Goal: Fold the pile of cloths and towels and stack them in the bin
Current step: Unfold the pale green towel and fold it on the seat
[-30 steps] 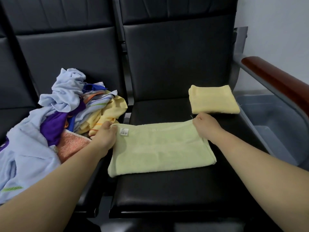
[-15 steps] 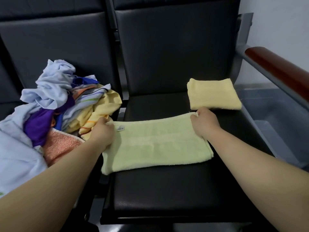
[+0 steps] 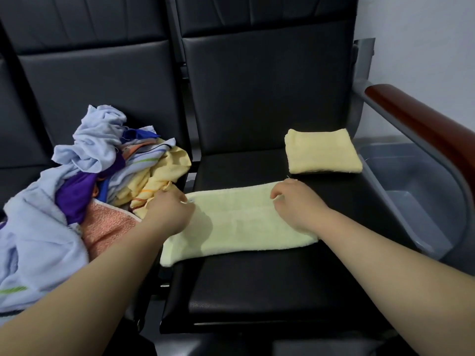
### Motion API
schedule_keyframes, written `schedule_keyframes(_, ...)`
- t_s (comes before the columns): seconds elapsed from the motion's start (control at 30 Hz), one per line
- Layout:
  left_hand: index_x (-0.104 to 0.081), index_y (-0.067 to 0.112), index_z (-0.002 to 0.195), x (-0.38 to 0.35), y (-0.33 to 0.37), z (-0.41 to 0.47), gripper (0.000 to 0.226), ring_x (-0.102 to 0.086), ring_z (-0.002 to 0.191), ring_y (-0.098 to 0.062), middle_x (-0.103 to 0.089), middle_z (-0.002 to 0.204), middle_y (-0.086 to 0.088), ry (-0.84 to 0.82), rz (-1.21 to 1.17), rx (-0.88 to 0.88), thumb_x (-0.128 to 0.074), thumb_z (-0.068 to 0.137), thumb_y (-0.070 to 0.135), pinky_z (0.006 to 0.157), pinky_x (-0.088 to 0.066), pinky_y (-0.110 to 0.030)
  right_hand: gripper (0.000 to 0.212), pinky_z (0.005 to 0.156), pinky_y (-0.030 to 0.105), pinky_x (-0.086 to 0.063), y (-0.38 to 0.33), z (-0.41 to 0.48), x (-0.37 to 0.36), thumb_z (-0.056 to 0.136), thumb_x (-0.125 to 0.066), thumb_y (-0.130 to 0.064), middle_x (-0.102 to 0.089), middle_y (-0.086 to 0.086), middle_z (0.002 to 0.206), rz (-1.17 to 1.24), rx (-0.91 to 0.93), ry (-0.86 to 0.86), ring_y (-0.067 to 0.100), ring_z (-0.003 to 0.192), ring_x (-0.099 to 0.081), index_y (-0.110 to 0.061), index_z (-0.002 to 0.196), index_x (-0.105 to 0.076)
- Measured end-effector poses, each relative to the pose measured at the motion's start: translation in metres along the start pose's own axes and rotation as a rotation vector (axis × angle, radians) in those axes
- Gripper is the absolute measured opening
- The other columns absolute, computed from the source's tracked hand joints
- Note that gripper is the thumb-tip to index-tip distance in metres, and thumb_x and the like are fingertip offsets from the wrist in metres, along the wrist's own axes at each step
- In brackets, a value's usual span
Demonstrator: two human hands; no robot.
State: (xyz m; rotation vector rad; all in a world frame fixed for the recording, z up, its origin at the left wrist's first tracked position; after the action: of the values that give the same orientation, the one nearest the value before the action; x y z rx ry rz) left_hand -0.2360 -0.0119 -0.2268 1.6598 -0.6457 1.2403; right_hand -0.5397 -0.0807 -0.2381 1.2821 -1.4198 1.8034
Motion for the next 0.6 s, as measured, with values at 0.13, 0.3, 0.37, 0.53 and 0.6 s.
schedule_keyframes(0.13, -0.061, 0.022, 0.116, -0.019, 0.036, -0.022, 0.026, -0.061, 0.095, -0.022, -0.063, 0.113, -0.001, -0.106, -0.022, -0.191, -0.058, 0.096, 0.038, 0.077, -0.050, -0.034, 0.029, 0.097, 0.035, -0.049, -0.007, -0.009, -0.010, 0.101, -0.050, -0.027, -0.055, -0.012, 0.126, -0.073, 0.037, -0.179, 0.014, 0.113, -0.055, -0.031, 0.124, -0.066)
schedule_keyframes(0.3, -0.046, 0.020, 0.111, -0.049, 0.066, -0.034, 0.035, -0.053, 0.107, -0.026, -0.056, 0.118, -0.002, -0.207, 0.086, -0.270, -0.047, 0.098, 0.052, 0.086, -0.041, -0.039, 0.032, 0.088, 0.035, -0.051, 0.005, -0.021, 0.006, 0.101, -0.041, -0.020, -0.059, -0.007, 0.121, -0.251, -0.083, -0.172, 0.021, 0.108, -0.059, -0.027, 0.118, -0.067)
schedule_keyframes(0.37, -0.045, 0.020, 0.106, -0.058, 0.078, -0.034, 0.035, -0.050, 0.110, -0.025, -0.054, 0.119, -0.003, -0.262, 0.115, -0.330, -0.041, 0.099, 0.054, 0.090, -0.040, -0.041, 0.030, 0.073, 0.033, -0.051, 0.005, -0.025, 0.010, 0.100, -0.040, -0.016, -0.064, -0.002, 0.109, -0.344, -0.135, -0.198, 0.020, 0.095, -0.062, -0.020, 0.108, -0.069)
schedule_keyframes(0.53, -0.049, 0.024, 0.131, -0.068, 0.101, -0.027, 0.047, -0.030, 0.145, -0.029, -0.039, 0.151, 0.000, -0.272, 0.296, -0.533, -0.028, 0.102, 0.055, 0.117, -0.024, -0.053, 0.021, 0.054, 0.030, -0.042, -0.003, -0.046, 0.008, 0.097, -0.045, -0.014, -0.061, 0.003, 0.085, -0.383, -0.217, -0.283, 0.018, 0.072, -0.059, -0.016, 0.081, -0.059)
schedule_keyframes(0.6, -0.040, 0.040, 0.150, -0.069, 0.102, -0.025, 0.053, 0.005, 0.157, -0.033, -0.002, 0.171, 0.002, -0.314, 0.327, -0.505, -0.024, 0.103, 0.057, 0.121, 0.002, -0.061, 0.022, 0.059, 0.032, -0.045, -0.007, -0.057, 0.002, 0.096, -0.045, -0.016, -0.062, 0.003, 0.084, -0.310, -0.225, -0.358, 0.019, 0.071, -0.057, -0.015, 0.077, -0.057)
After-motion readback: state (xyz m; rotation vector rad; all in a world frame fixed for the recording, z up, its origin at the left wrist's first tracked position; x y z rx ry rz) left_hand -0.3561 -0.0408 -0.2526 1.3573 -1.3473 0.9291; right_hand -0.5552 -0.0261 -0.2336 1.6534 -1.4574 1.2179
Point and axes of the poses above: each hand's wrist, its own z-axis towards the middle knuckle, its own x-axis out of the back of the hand, y = z × x, the point moved 6 cm from there along z, towards the middle knuckle
